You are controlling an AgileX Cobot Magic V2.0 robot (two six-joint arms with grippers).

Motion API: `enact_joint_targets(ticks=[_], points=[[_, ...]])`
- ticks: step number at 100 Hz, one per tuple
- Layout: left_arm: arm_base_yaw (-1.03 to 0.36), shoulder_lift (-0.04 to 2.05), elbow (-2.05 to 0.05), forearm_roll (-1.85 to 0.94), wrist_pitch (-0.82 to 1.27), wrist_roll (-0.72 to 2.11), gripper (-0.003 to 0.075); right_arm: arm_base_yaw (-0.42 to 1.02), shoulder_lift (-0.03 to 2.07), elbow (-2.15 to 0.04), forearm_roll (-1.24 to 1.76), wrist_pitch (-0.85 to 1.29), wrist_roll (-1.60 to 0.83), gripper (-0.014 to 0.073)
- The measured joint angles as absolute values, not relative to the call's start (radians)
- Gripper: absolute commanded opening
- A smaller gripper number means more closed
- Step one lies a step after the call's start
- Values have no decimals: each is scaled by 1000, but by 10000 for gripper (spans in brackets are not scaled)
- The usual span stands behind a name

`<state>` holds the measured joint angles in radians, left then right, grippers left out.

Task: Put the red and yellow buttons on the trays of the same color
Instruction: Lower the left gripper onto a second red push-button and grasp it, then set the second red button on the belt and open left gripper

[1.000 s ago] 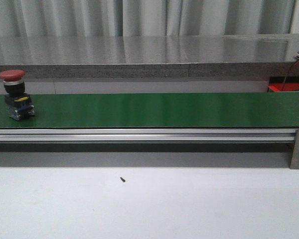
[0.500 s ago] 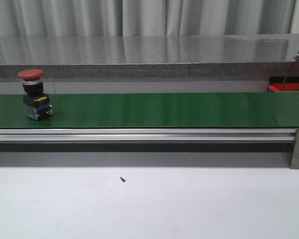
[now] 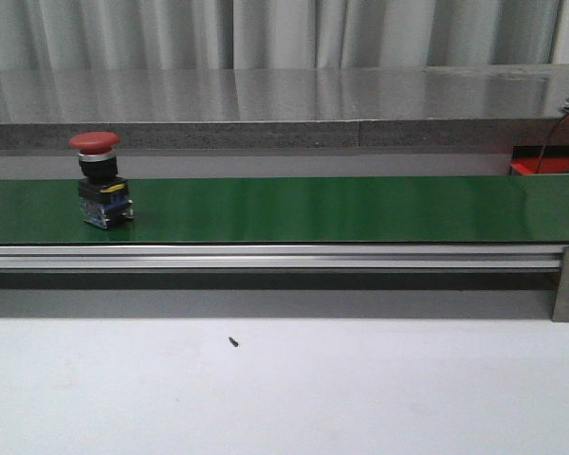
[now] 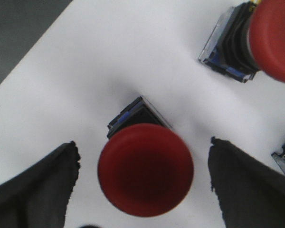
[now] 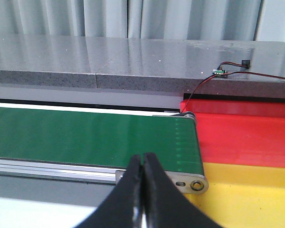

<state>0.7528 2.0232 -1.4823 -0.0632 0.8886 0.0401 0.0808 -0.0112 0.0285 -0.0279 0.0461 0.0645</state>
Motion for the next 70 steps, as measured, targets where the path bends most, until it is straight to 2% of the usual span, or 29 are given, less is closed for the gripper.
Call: enact_joint_targets(ticks=[19,29,50,70], points=[[753,2025,-1486,-63,875,42,256,81,-11,28,-28,46,65,-70],[753,2025,-1486,-63,875,42,190,81,-11,28,-28,46,65,-70],[753,1989,-1486,-69,894,42,183,81,-11,28,-28,46,65,-70],[731,1851,-1486,-107,950,42,179,81,-11,28,-28,46,65,-70]])
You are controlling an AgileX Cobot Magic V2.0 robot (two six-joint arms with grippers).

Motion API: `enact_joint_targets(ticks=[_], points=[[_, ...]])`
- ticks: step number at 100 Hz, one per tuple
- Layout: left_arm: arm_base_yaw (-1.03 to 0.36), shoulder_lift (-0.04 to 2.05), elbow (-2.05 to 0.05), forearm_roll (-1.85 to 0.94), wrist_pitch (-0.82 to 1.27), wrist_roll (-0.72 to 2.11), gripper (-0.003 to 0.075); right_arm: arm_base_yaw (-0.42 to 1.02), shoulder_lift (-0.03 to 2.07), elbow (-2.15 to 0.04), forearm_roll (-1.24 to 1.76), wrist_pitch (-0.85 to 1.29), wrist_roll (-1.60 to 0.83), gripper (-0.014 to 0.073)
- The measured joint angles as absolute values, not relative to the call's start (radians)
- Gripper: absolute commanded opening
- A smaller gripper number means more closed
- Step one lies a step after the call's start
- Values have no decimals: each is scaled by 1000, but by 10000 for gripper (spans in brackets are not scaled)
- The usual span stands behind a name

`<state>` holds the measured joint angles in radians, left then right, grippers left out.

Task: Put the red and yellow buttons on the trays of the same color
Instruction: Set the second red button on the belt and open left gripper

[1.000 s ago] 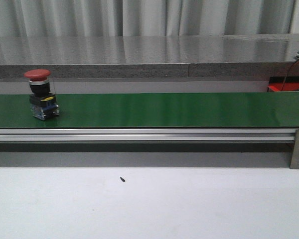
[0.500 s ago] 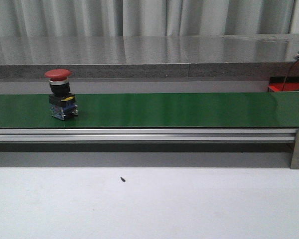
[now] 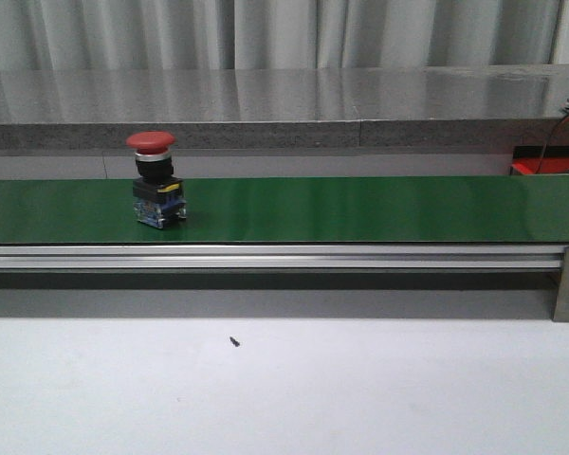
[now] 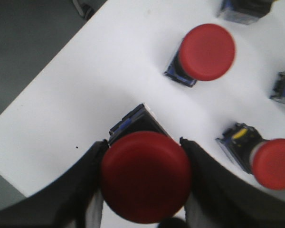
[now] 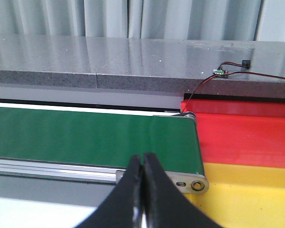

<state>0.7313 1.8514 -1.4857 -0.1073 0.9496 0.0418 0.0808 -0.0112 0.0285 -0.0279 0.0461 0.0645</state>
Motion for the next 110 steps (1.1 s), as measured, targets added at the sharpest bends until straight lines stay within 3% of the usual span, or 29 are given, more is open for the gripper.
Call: enact_joint_targets(ticks=[34,56,79,91,103,110], points=[[503,1678,-1486,-110,1038,85,179,81,-11,28,-28,46,65,-70],[322,1686,-1486,-112,1063,121,179,81,-11,28,-28,46,65,-70],[257,1762,-1486,-108,1065,130,188,81,-11,28,-28,46,65,-70],[255,1796,-1486,-126,1059,152,305,81,-11,28,-28,46,65,-70],[255,1800,-1486,-147,1055,175,540,81,-11,28,-28,46,65,-70],[255,1800,-1486,-152,1053,180,636,81,-11,28,-28,46,65,-70]])
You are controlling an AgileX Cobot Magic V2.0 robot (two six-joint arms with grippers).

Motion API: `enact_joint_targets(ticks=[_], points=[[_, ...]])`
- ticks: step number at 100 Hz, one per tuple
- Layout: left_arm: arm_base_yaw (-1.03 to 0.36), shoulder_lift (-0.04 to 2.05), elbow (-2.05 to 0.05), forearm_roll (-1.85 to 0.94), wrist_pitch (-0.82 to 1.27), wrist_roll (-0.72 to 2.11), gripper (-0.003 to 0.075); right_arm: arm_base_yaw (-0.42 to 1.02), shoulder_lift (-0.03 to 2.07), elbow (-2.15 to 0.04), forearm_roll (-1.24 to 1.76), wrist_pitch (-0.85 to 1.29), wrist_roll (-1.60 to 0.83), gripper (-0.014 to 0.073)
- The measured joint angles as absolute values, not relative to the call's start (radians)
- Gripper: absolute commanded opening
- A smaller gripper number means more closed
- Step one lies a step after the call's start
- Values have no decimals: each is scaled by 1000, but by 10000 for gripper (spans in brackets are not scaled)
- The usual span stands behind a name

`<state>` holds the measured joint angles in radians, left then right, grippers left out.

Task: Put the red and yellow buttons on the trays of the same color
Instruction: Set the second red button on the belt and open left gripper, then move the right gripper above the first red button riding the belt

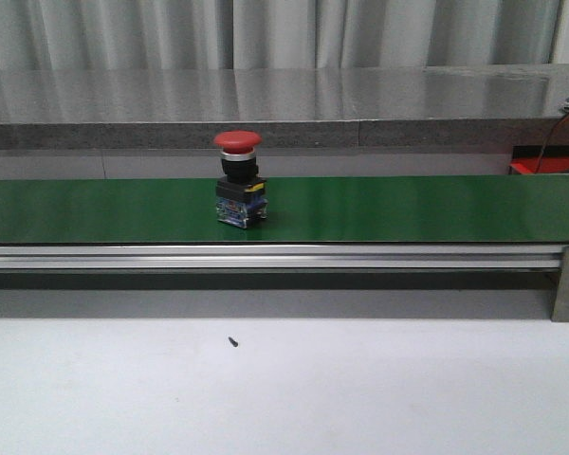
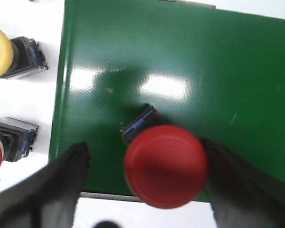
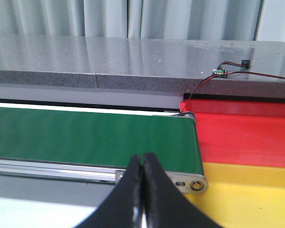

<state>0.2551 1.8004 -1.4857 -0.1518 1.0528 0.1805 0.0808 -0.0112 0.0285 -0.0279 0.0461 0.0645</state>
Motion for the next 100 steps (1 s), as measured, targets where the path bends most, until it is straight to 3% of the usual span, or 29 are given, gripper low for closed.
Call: enact_joint_targets(ticks=[8,33,69,100], points=[[255,1800,-1486,-154,1051,182,678,81,-11,28,-28,46,65,-70],[236,1774,-1513,-176,1045,196,672,81,-11,28,-28,46,65,-70],[128,1574,-1577,-267,992,254,672,81,-11,28,-28,46,65,-70],[12,1246,-1246,-273,758,320,672,81,-11,28,-28,46,65,-70]])
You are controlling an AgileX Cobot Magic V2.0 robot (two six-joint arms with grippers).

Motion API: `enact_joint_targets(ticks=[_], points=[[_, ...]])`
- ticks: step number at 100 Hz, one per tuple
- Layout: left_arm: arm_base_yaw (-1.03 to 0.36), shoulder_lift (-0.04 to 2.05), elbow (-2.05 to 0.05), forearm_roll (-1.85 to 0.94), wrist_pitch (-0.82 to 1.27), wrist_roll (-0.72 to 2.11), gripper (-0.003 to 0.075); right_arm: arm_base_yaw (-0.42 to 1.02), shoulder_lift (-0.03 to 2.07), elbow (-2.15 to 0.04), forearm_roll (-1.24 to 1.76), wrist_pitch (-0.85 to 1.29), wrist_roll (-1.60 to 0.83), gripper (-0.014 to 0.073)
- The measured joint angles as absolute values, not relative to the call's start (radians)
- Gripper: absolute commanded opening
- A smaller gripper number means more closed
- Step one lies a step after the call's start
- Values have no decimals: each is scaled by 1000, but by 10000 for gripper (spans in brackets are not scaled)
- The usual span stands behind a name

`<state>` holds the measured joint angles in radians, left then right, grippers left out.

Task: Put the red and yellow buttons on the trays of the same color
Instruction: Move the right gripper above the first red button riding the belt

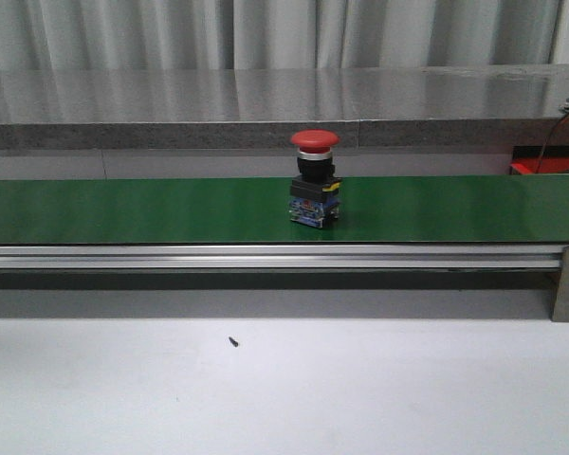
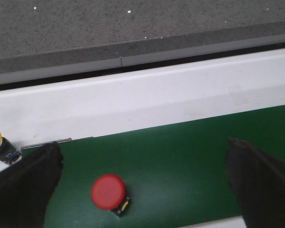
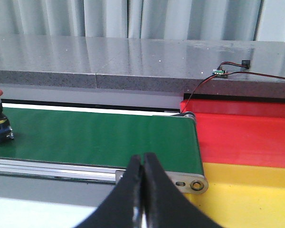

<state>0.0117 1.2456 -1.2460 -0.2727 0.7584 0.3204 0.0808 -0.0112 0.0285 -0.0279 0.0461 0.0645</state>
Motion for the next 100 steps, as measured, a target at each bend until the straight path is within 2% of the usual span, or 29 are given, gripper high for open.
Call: enact_joint_targets(ticks=[20,28,47,66,79,100], points=[[-5,1030,-991,-277,637,325,668,81,-11,28,-28,8,65,-70],[-5,955,-891,-279,574,327,621,81,-11,28,-28,-29,65,-70],[-5,784,-667,-280,430,329,381,81,-11,28,-28,-102,65,-70],[-5,705,-576,-280,400,329,122,81,-11,28,-28,-129,65,-66],[-5,701,-569,-280,400,329,-22,81,0,-44,-26,96,74,-60],[-5,701,-569,-282,395,329,-20,81,160,-327,-24,481,107,-60]])
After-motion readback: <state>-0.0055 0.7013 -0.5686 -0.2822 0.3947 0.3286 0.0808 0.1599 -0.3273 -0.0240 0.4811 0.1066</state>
